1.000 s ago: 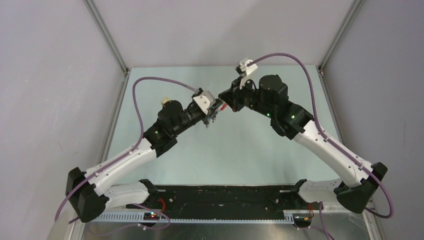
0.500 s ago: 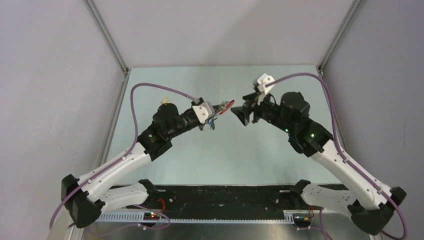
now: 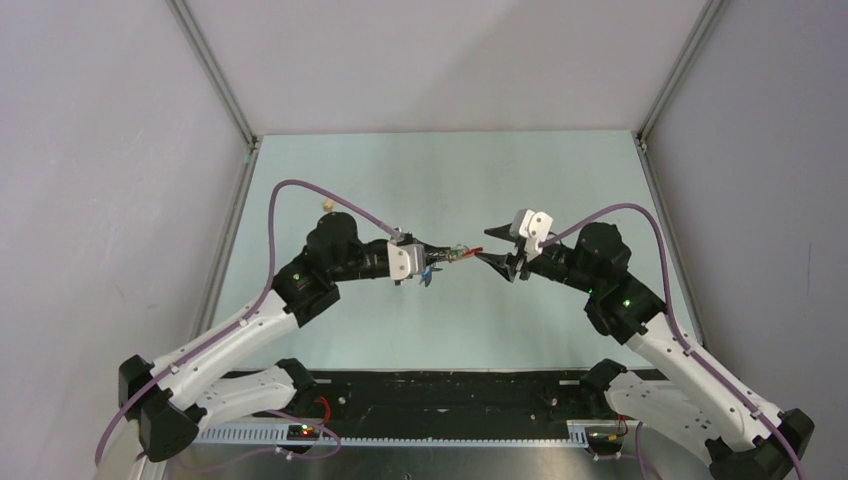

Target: Remove the keys from the keyring

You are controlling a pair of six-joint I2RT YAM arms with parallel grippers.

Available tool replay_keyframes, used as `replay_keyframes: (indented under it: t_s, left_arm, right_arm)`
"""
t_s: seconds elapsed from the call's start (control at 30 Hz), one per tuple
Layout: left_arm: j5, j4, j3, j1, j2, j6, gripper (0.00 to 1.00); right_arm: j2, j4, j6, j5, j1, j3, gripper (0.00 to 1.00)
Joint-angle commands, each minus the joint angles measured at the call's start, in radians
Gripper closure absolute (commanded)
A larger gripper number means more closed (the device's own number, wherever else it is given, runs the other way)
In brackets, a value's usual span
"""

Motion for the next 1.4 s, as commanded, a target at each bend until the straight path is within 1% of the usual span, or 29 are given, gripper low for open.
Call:
replay_keyframes:
  t_s: [0.0, 0.1, 0.4, 0.53, 0.6, 0.63, 0.7, 0.73, 0.77, 0.83, 0.9, 0.93, 0.97, 1.0, 1.03, 1.07, 1.1, 1.13, 1.17, 1.27, 1.33, 1.37]
  left_arm:
    - [0.105, 0.005, 0.031, 0.003, -0.01, 0.039, 1.0]
    - [0.117, -0.001, 0.035, 0.003, -0.01, 0.039, 1.0]
    - [0.125, -0.004, 0.042, 0.003, -0.004, 0.035, 1.0]
    - [0.143, -0.004, 0.047, 0.0, 0.0, 0.03, 1.0]
    - [0.144, -0.004, 0.05, -0.001, -0.002, 0.028, 1.0]
    - [0.144, -0.004, 0.05, -0.001, -0.003, 0.028, 1.0]
    - [0.143, -0.003, 0.051, -0.002, -0.007, 0.029, 0.98]
    - [0.139, -0.004, 0.051, -0.003, -0.011, 0.031, 0.95]
    - [0.137, -0.003, 0.051, -0.004, -0.012, 0.031, 0.94]
    - [0.129, -0.004, 0.052, -0.004, -0.016, 0.033, 0.9]
    - [0.113, 0.0, 0.055, -0.004, -0.021, 0.031, 0.79]
    - [0.092, 0.002, 0.056, -0.005, -0.024, 0.023, 0.68]
    - [0.06, 0.003, 0.056, -0.005, -0.03, 0.021, 0.61]
    - [0.043, 0.006, 0.055, -0.006, -0.036, 0.017, 0.49]
    - [0.009, 0.009, 0.053, -0.005, -0.05, 0.015, 0.44]
    - [-0.009, 0.016, 0.051, -0.005, -0.057, 0.01, 0.33]
    - [-0.04, 0.02, 0.048, -0.005, -0.072, 0.009, 0.3]
    - [-0.052, 0.025, 0.044, -0.005, -0.079, 0.007, 0.27]
    - [-0.067, 0.028, 0.037, -0.006, -0.093, 0.013, 0.26]
    - [-0.079, 0.042, 0.02, -0.006, -0.121, 0.02, 0.25]
    - [-0.104, 0.062, 0.009, -0.005, -0.132, 0.002, 0.24]
    - [-0.133, 0.085, 0.005, -0.006, -0.134, -0.035, 0.24]
  right_arm:
    - [-0.035, 0.134, -0.074, -0.112, 0.0, -0.022, 0.52]
    - [-0.034, 0.15, -0.083, -0.144, 0.005, -0.03, 0.61]
    - [0.0, 0.173, -0.11, -0.186, 0.039, -0.029, 0.67]
    - [0.02, 0.195, -0.121, -0.192, 0.061, -0.029, 0.75]
    - [0.03, 0.195, -0.13, -0.179, 0.07, -0.029, 0.81]
    - [0.035, 0.195, -0.133, -0.174, 0.073, -0.03, 0.83]
    - [0.041, 0.189, -0.145, -0.166, 0.075, -0.029, 0.9]
    - [0.042, 0.184, -0.15, -0.171, 0.077, -0.029, 0.97]
    - [0.044, 0.184, -0.157, -0.171, 0.078, -0.029, 1.0]
    - [0.046, 0.183, -0.162, -0.169, 0.084, -0.029, 1.0]
    - [0.045, 0.186, -0.174, -0.148, 0.092, -0.029, 1.0]
    - [0.041, 0.19, -0.185, -0.107, 0.094, -0.029, 1.0]
    - [0.039, 0.206, -0.193, -0.082, 0.102, -0.029, 1.0]
    - [0.032, 0.218, -0.21, -0.021, 0.107, -0.029, 1.0]
    - [0.029, 0.249, -0.224, 0.042, 0.115, -0.029, 1.0]
    - [0.02, 0.266, -0.252, 0.075, 0.121, -0.029, 1.0]
    - [0.016, 0.304, -0.266, 0.141, 0.129, -0.029, 1.0]
    - [0.007, 0.325, -0.301, 0.167, 0.133, -0.029, 1.0]
    - [0.003, 0.354, -0.318, 0.221, 0.141, -0.023, 1.0]
    - [-0.008, 0.353, -0.401, 0.296, 0.152, 0.016, 1.0]
    - [-0.009, 0.363, -0.456, 0.338, 0.164, 0.038, 1.0]
    - [-0.01, 0.388, -0.479, 0.349, 0.171, 0.042, 1.0]
